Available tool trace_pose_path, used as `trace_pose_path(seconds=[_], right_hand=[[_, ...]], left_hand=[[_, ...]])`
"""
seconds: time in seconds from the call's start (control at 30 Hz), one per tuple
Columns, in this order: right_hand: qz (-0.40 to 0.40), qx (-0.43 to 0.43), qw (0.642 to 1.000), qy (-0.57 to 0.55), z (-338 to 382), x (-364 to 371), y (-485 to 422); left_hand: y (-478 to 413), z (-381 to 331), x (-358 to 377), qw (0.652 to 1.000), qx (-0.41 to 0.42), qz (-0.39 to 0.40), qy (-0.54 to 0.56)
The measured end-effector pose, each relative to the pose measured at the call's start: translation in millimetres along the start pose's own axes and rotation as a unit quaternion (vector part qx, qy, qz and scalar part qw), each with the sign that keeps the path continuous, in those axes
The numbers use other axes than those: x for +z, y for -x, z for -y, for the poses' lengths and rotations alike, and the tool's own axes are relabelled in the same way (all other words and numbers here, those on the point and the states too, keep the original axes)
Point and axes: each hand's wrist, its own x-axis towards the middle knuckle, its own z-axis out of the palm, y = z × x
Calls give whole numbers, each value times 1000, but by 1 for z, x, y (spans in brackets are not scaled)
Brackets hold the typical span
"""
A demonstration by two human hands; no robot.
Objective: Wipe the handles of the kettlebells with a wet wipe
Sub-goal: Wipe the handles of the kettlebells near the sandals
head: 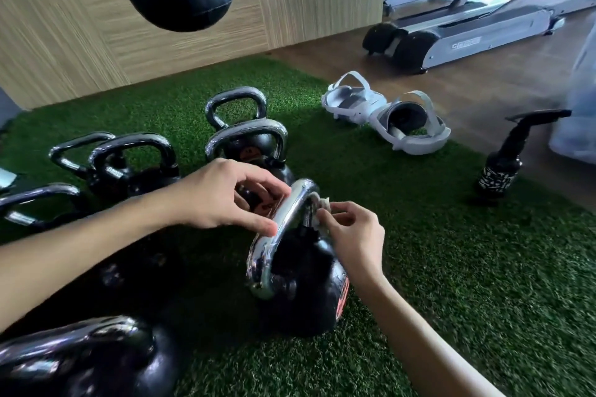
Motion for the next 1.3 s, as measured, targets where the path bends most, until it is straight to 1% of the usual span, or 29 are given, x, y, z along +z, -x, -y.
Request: trace_pose_path(seconds=[0.1,0.13,0.27,0.3,0.37,0.43,0.47,0.57,0.63,0.83,1.0,1.17,1.3], right_hand=[[10,4,1000,5,-10,2,8],[8,12,1000,-1,-11,3,6],[-20,27,996,-77,10,7,-9],[-21,15,995,-94,18,7,-9],[-18,-35,993,-114,26,6,0],[-4,-84,992,-97,26,4,11],[4,-95,992,-80,27,1,13],[11,-92,994,-65,34,-7,0],[20,-111,992,-61,41,-10,3],[89,-182,979,-33,28,-11,79],[67,-140,987,-49,35,-12,59],[82,-186,979,-32,15,-6,100],[77,-171,982,-14,-2,-2,113]], left_hand=[[-3,1,-12,996,13,79,-34],[-2,2,-13,995,17,88,-37],[4,10,-6,997,34,55,-30],[5,11,-5,997,36,54,-33],[7,12,-5,997,39,55,-41],[7,12,-5,996,42,58,-43],[7,12,-5,996,43,61,-42],[5,15,-4,997,44,53,-38],[4,18,-3,997,46,47,-30],[8,28,5,998,48,37,-2],[12,28,4,998,48,42,-16],[13,31,7,998,48,37,-21],[12,28,5,998,46,39,-36]])
